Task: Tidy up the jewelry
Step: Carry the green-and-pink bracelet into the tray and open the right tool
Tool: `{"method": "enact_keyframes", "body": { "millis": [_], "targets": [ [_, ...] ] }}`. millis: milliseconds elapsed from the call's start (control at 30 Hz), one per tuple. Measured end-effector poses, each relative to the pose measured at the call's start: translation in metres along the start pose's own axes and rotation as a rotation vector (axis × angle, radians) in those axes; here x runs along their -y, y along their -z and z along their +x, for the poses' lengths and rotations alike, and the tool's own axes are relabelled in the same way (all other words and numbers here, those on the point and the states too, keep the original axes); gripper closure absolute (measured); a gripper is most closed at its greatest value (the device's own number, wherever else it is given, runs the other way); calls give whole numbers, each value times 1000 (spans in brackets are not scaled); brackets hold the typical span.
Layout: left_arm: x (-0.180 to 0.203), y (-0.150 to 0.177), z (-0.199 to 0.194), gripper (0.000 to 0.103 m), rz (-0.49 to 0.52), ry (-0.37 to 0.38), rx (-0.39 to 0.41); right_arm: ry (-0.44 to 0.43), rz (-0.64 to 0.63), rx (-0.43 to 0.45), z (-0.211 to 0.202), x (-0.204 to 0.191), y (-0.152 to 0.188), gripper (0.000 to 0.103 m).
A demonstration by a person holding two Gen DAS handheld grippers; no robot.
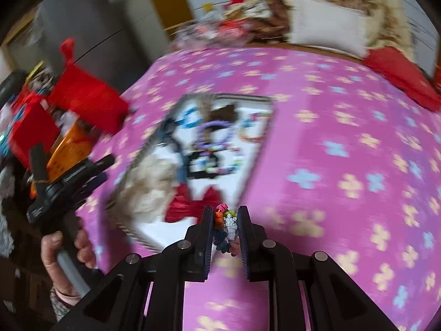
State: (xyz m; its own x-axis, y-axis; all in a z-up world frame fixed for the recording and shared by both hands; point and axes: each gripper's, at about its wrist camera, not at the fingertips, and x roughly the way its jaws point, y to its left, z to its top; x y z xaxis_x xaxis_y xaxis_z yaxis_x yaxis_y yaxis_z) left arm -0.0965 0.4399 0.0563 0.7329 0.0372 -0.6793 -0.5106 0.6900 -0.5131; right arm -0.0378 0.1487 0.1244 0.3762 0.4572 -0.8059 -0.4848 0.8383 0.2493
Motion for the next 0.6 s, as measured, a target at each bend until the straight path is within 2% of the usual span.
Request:
{"method": "enact_keyframes", "body": {
  "millis": [133,267,467,533,600],
  "targets": [
    [-3,-1,0,47,-9,0,-7,-70,-60,-56,29,-40,-2,87],
    [-3,-1,0,47,-7,1,-8,-79,-107,-109,66,-64,7,87],
    [2,1,1,47,16,8,-20,24,-135,-165,98,-52,27,87],
    [5,1,2,47,25,8,-21,28,-125,-179,101,-44,30,86],
    [7,2,2,47,36,4,-20,30,-114,-177,99,-38,33,76]
  ]
}}
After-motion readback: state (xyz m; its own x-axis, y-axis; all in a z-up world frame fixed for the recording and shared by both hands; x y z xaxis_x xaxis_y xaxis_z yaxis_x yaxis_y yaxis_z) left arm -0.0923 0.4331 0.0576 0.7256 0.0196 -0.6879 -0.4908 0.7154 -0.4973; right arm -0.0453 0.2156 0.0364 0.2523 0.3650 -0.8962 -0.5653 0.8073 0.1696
